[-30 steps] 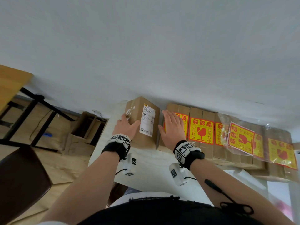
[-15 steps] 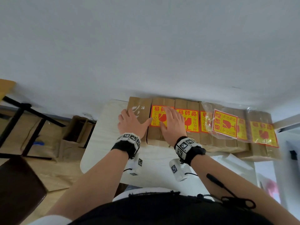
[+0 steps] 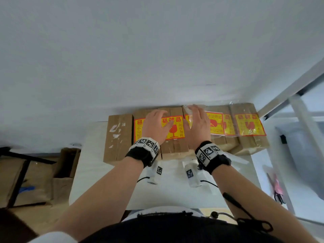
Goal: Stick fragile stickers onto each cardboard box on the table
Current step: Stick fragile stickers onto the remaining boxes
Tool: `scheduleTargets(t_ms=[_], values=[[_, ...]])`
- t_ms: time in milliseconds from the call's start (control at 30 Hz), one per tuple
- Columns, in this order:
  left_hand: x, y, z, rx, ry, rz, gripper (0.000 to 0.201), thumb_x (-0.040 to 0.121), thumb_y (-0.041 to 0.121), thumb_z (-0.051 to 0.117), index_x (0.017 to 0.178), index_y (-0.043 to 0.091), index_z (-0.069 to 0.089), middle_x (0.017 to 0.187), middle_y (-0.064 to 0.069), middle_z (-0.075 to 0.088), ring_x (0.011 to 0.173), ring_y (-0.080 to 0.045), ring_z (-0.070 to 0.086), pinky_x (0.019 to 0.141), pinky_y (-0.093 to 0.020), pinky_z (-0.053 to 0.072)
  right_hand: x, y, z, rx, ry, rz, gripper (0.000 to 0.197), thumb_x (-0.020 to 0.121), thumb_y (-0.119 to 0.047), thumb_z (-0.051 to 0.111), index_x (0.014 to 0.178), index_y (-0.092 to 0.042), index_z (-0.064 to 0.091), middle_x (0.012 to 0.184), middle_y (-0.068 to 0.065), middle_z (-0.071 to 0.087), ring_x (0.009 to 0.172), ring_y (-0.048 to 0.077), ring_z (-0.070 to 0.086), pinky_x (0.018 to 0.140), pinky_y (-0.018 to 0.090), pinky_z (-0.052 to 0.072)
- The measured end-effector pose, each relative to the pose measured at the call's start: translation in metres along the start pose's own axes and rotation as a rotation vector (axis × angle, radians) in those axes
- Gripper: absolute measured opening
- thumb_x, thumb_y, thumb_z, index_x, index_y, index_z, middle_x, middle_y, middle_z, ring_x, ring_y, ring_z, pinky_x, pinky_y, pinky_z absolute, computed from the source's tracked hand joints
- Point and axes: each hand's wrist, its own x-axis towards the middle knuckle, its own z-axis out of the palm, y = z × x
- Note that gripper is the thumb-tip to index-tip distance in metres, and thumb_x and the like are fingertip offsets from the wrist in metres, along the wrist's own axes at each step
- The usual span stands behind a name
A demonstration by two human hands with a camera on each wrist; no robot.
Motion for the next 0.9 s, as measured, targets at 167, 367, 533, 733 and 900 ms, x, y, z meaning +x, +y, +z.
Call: scheduleTargets(t_ms=[167, 367, 533, 733, 900], values=[[0.008, 0.036, 0.033, -0.097, -0.2, -0.047, 0.041, 0.091, 0.036, 0.064, 0.129, 0.023, 0.056, 0.122, 0.003, 0.061, 0.104, -0.015, 0.06, 0.091, -0.034, 0.051, 0.01, 0.052, -0.04, -0.082, 0.142, 0.309, 0.049, 0.088, -0.018, 0.058, 0.134, -0.01, 0.047, 0.135, 0.011, 0.051, 0.128, 0.032, 0.044, 0.109, 0.049, 0.033], [0.022, 0.065, 0.065, -0.308, -0.218, -0.341, 0.052, 0.085, 0.031, 0.072, 0.13, 0.016, 0.052, 0.115, 0.001, 0.063, 0.097, -0.014, 0.058, 0.077, -0.027, 0.043, 0.009, 0.102, -0.06, -0.106, 0.106, 0.674, 0.055, 0.092, -0.023, 0.054, 0.144, -0.01, 0.038, 0.153, 0.013, 0.034, 0.143, 0.033, 0.027, 0.117, 0.051, 0.018], [0.027, 0.078, 0.083, -0.271, -0.249, -0.398, 0.053, 0.085, 0.024, 0.074, 0.13, 0.011, 0.049, 0.099, 0.003, 0.058, 0.078, -0.01, 0.056, 0.057, -0.021, 0.041, 0.009, 0.112, -0.063, -0.073, 0.074, 0.706, 0.052, 0.097, -0.018, 0.043, 0.147, -0.012, 0.032, 0.139, 0.013, 0.053, 0.129, 0.033, 0.047, 0.11, 0.049, 0.025], [0.029, 0.087, 0.089, -0.362, -0.287, -0.468, 0.034, 0.084, 0.018, 0.077, 0.114, 0.016, 0.06, 0.102, 0.005, 0.059, 0.094, -0.017, 0.061, 0.083, -0.03, 0.052, 0.005, 0.105, -0.062, 0.145, 0.013, 0.687, 0.041, 0.101, -0.016, 0.038, 0.141, -0.01, 0.047, 0.13, 0.014, 0.062, 0.119, 0.032, 0.057, 0.099, 0.042, 0.046], [0.025, 0.075, 0.095, -0.344, -0.297, -0.438, 0.041, 0.084, 0.018, 0.076, 0.123, 0.019, 0.063, 0.112, 0.006, 0.068, 0.103, -0.016, 0.063, 0.088, -0.029, 0.05, 0.004, 0.107, -0.054, 0.215, -0.018, 0.625, 0.03, 0.099, -0.014, 0.042, 0.114, -0.016, 0.067, 0.108, 0.009, 0.07, 0.092, 0.025, 0.062, 0.082, 0.034, 0.05]])
